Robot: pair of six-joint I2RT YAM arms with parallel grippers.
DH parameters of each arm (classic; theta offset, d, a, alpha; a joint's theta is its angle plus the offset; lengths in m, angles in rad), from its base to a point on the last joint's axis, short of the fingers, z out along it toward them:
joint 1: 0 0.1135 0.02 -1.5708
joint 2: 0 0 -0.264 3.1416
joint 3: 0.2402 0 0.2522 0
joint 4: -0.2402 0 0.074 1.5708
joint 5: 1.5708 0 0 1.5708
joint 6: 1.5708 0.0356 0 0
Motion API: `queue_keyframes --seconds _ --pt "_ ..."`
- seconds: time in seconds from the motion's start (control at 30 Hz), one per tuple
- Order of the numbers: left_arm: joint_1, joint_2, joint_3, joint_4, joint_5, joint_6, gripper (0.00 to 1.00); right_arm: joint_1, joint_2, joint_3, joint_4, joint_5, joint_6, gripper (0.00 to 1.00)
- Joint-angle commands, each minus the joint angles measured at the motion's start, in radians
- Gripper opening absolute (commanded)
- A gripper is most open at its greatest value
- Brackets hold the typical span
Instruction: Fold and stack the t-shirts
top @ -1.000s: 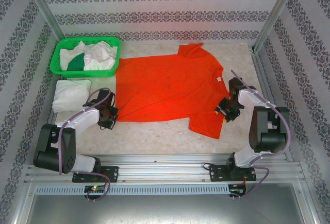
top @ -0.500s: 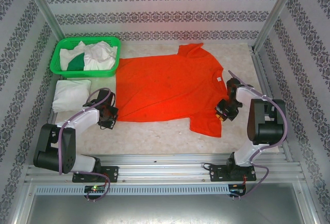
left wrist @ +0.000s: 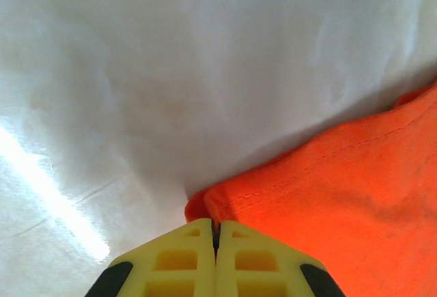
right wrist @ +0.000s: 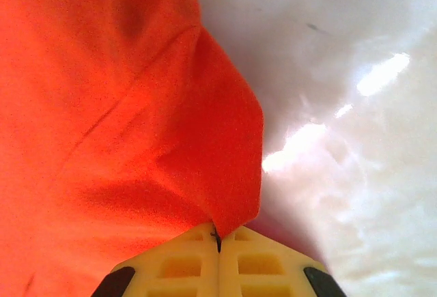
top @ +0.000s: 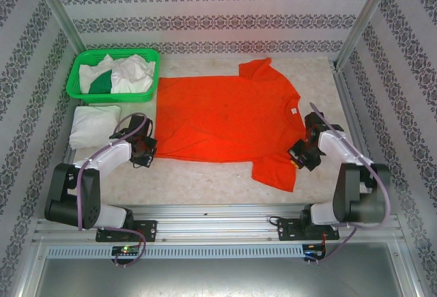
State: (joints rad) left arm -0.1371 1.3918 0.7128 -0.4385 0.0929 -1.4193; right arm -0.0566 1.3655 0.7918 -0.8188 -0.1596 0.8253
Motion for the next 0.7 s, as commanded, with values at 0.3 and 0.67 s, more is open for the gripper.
queue_keyframes --seconds 0.3,0.67 --pt "-0.004 -0.022 0.131 -0.122 -0.037 0.013 0.00 0.009 -0.127 0.146 -0.167 0.014 0.053 0.00" --pt "-0.004 0.065 0.260 -0.158 -0.047 -0.036 0.00 0.011 -0.058 0.287 -0.163 0.012 0.061 0.00"
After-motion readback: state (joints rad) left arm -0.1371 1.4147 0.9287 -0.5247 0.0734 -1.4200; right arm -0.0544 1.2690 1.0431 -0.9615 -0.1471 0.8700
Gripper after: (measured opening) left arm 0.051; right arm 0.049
